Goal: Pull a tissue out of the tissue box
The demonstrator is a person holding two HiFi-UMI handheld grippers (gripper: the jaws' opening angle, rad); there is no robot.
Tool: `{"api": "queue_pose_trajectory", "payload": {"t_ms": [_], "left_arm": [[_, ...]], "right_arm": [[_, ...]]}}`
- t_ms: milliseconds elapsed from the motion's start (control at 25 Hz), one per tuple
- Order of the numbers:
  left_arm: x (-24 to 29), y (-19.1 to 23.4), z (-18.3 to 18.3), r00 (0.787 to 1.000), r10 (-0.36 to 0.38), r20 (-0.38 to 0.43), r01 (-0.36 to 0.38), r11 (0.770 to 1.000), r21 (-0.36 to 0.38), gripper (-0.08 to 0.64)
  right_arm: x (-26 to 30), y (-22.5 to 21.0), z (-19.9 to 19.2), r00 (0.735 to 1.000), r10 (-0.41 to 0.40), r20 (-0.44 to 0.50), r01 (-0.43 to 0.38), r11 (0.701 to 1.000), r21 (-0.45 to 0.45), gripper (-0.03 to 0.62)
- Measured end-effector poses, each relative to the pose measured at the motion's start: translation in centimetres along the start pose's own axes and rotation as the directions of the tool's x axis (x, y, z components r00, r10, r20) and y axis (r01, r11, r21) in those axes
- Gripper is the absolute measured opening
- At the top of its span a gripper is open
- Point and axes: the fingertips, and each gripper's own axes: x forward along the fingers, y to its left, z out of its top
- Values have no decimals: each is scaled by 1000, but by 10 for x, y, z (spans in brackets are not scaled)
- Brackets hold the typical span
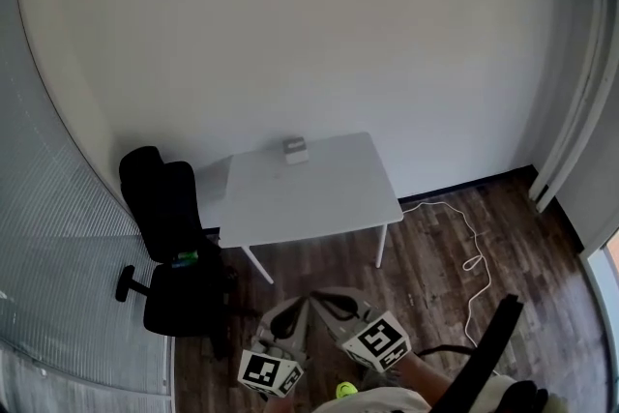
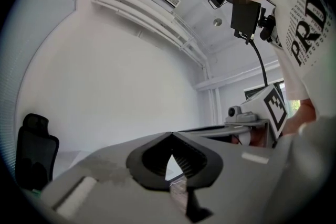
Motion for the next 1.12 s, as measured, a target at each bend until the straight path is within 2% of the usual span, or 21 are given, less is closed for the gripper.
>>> {"api": "queue_pose_trajectory", "payload": {"t_ms": [320, 560, 760, 1120], "left_arm": [[54, 44, 1, 998, 68, -5, -68, 998, 3, -8], [119, 76, 1, 995, 96, -4, -96, 995, 24, -8], [167, 100, -1, 991, 134, -14, -133, 991, 34, -6], [221, 122, -19, 985, 172, -31, -170, 984, 51, 5]], "right_arm": [[42, -54, 7, 997, 73, 2, -73, 997, -4, 7], [69, -117, 13, 994, 107, -1, -107, 994, -14, 8], [89, -167, 13, 990, 138, -19, -138, 990, -21, 36], [107, -232, 11, 986, 161, -38, -165, 979, -118, 46]]}}
